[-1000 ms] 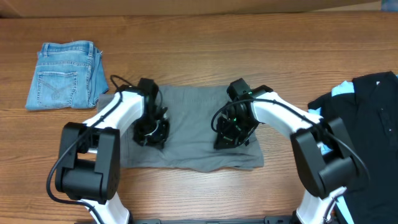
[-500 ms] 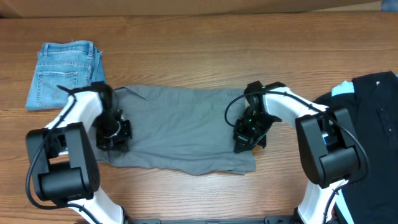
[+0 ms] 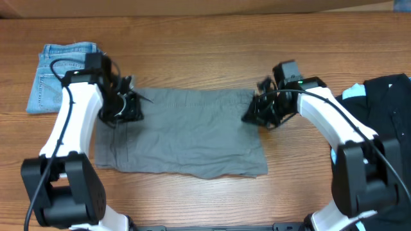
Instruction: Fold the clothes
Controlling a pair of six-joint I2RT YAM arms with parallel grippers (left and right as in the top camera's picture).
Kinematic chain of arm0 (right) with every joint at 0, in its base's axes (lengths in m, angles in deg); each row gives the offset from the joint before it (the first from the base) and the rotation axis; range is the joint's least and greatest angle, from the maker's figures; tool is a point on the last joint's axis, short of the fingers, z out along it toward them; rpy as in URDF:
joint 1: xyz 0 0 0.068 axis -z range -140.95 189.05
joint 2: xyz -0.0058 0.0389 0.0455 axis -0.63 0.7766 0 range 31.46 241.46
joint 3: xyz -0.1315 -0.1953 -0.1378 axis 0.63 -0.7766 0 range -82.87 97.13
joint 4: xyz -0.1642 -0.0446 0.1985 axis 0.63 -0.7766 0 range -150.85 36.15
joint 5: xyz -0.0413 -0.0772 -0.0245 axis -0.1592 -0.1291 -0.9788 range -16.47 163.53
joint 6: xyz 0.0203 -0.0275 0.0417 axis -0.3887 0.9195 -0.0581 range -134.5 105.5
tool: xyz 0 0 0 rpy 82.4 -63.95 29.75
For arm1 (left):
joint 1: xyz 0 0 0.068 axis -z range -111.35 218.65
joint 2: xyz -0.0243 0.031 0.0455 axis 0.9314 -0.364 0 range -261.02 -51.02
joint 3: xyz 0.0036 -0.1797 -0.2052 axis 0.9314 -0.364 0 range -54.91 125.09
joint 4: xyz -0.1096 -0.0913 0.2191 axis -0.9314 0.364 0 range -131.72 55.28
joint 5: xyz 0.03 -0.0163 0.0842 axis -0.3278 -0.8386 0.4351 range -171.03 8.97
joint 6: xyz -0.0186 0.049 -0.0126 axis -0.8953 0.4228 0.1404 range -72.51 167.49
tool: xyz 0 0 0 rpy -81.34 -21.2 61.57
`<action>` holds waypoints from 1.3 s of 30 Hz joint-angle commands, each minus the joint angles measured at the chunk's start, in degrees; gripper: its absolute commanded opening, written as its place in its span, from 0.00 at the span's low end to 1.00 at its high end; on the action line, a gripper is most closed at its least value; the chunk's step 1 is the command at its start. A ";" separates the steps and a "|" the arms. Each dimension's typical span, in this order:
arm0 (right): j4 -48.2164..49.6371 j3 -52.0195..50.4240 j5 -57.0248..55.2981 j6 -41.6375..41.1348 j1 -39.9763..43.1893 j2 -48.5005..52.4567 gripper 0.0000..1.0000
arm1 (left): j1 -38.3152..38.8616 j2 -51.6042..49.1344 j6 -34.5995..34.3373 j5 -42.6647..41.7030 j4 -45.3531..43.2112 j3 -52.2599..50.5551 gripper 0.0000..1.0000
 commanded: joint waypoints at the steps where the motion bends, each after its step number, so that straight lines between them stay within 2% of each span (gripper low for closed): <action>1: 4.50 1.01 1.90 -1.16 -1.66 -0.81 0.10 | 2.69 1.60 2.34 -1.81 -1.07 1.01 0.30; 10: 19.87 -0.70 -0.90 -14.91 -10.01 9.44 0.04 | 4.39 1.53 1.42 -1.81 -0.55 0.98 0.32; 13: 19.50 -0.70 -8.44 -19.98 -9.29 11.56 0.04 | 4.39 1.53 1.44 -1.81 0.66 1.01 0.33; 18: 14.51 -0.70 -18.49 -22.18 -2.86 11.54 0.04 | 4.39 1.53 1.49 -1.31 1.99 0.98 0.35; 20: 12.85 -0.70 -22.58 -21.79 0.33 11.54 0.04 | 4.39 1.53 1.40 -0.52 1.92 0.98 0.37; 23: 12.24 -0.68 -21.73 -17.51 4.63 11.54 0.04 | 4.39 1.53 1.29 -0.11 1.25 0.98 0.48; 30: 7.10 -0.02 -22.23 -11.72 11.67 11.17 0.04 | 4.35 1.53 1.29 0.07 0.52 0.98 0.51; 34: 2.82 2.84 -17.88 -4.02 12.35 8.72 0.05 | 4.26 1.53 -1.55 5.77 0.98 0.98 0.54; 36: 0.02 4.57 -15.85 -1.01 11.50 6.27 0.05 | 3.69 1.53 -4.76 9.66 0.87 0.98 0.62; 39: -4.28 6.91 -11.58 0.24 9.60 2.84 0.05 | 2.10 1.49 -5.53 9.22 -0.50 0.92 0.66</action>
